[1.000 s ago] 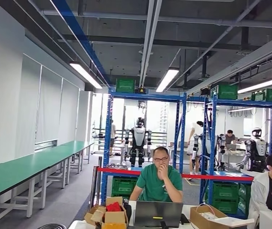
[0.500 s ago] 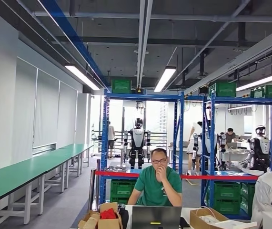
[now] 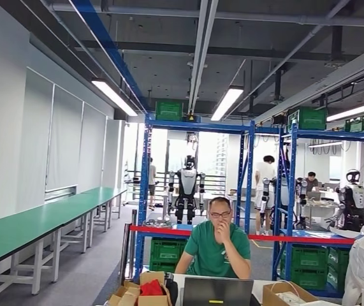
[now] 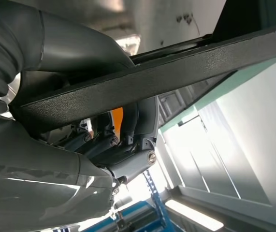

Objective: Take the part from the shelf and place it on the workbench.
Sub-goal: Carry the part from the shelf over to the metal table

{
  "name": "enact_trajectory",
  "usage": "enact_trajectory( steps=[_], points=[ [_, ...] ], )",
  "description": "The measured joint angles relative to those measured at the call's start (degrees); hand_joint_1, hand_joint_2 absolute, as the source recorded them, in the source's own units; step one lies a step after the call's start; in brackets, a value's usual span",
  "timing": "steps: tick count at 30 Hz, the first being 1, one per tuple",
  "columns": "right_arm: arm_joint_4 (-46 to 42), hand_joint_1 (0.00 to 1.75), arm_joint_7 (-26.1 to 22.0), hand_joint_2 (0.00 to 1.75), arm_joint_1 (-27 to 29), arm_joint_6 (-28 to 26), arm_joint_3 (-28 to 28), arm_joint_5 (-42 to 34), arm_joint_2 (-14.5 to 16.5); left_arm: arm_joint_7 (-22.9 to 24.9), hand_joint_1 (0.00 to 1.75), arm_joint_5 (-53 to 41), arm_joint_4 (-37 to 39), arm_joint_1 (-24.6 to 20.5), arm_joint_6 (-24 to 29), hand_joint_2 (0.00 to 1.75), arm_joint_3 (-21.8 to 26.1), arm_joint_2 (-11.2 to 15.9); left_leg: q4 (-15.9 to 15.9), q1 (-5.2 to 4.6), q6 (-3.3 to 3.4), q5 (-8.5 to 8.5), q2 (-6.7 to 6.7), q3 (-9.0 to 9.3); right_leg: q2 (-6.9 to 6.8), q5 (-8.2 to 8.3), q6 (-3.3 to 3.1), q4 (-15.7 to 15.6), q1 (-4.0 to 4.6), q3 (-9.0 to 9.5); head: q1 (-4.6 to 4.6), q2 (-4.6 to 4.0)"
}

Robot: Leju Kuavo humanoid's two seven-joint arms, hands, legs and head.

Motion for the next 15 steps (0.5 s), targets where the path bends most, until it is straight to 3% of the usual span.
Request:
enact_trajectory(
  steps=[2, 3, 4, 5, 7, 8, 9, 11, 13, 15],
  points=[
    [-0.04, 1.75, 0.0, 1.75, 0.26, -0.05, -0.38, 0.05, -0.18, 0.01, 0.0, -0.01, 0.0, -0.08, -0.01, 1.75, -0.04, 0.02, -0.04, -0.06, 0.23, -0.63, 0.0, 0.61, -0.03, -2.09, 0.46, 7.21, -0.34, -4.81, -0.01, 0.0],
    [-0.04, 1.75, 0.01, 1.75, 0.47, -0.07, -0.51, 0.12, -0.28, 0.02, 0.0, -0.01, 0.0, -0.04, 0.0, 1.75, -0.06, 0.04, -0.03, -0.12, 0.24, -1.0, -0.02, 1.01, -0.03, -2.49, 0.54, 9.46, -0.42, -6.73, -0.01, 0.0],
    [-0.05, 1.75, 0.01, 1.75, 0.64, -0.07, -0.6, 0.21, -0.38, 0.02, 0.0, 0.0, 0.0, 0.01, 0.01, 1.75, -0.07, 0.06, -0.04, -0.18, 0.23, -1.4, -0.05, 1.52, -0.02, -1.83, 0.5, 9.84, -0.43, -7.74, -0.01, 0.0],
    [-0.07, 1.75, 0.01, 1.75, 0.75, -0.08, -0.66, 0.29, -0.46, 0.02, 0.0, 0.0, 0.0, 0.03, 0.01, 1.75, -0.07, 0.06, -0.04, -0.24, 0.21, -1.84, -0.1, 2.15, -0.01, 0.02, 0.33, 8.13, -0.35, -7.71, -0.01, 0.0],
    [-0.26, 1.75, 0.01, 1.75, 0.82, -0.11, -0.84, 0.36, -0.55, 0.01, 0.0, -0.01, 0.0, -0.01, -0.01, 1.75, -0.11, -0.02, -0.17, -0.22, 0.07, -2.74, -0.18, 3.53, -0.01, 5.31, -0.38, 0.97, 0.13, -5.56, 0.0, 0.0],
    [-0.37, 1.75, 0.01, 1.75, 0.77, -0.16, -0.94, 0.36, -0.57, 0.01, 0.0, -0.01, 0.0, -0.06, -0.01, 1.75, -0.13, -0.08, -0.37, -0.12, -0.05, -3.03, -0.19, 4.01, -0.01, 6.79, -0.88, -2.04, 0.49, -4.53, 0.0, 0.0],
    [-0.54, 1.75, 0.01, 1.75, 0.69, -0.21, -1.03, 0.37, -0.59, 0.02, 0.0, 0.0, 0.0, -0.09, -0.01, 1.75, -0.16, -0.15, -0.61, -0.01, -0.27, -3.26, -0.2, 4.29, -0.01, 7.52, -1.49, -4.22, 0.82, -3.7, -0.01, 0.01],
    [-0.76, 1.75, 0.03, 1.75, 0.6, -0.32, -1.13, 0.41, -0.64, 0.05, 0.0, 0.01, 0.0, 0.01, -0.03, 1.75, -0.26, -0.31, -0.9, 0.1, -0.79, -3.26, -0.08, 4.8, -0.05, 7.0, -2.52, -5.93, 1.27, -2.85, -0.02, 0.01],
    [-0.97, 1.75, 0.05, 1.75, 0.7, -0.38, -1.16, 0.5, -0.68, 0.04, 0.0, 0.01, 0.0, 0.09, -0.05, 1.75, -0.41, -0.39, -0.41, 0.05, -1.11, -3.68, 0.08, 5.3, -0.16, 7.05, -2.99, -7.46, 1.06, -1.29, -0.02, 0.01],
    [-1.1, 1.75, 0.05, 1.75, 0.81, -0.45, -1.15, 0.51, -0.68, 0.02, 0.0, 0.01, 0.0, -0.09, -0.04, 1.75, -0.48, -0.35, 3.09, -0.02, -1.23, -5.3, 0.13, 3.81, -0.24, 6.87, -3.22, -8.38, 0.7, 0.21, -0.02, 0.01]
  ],
)
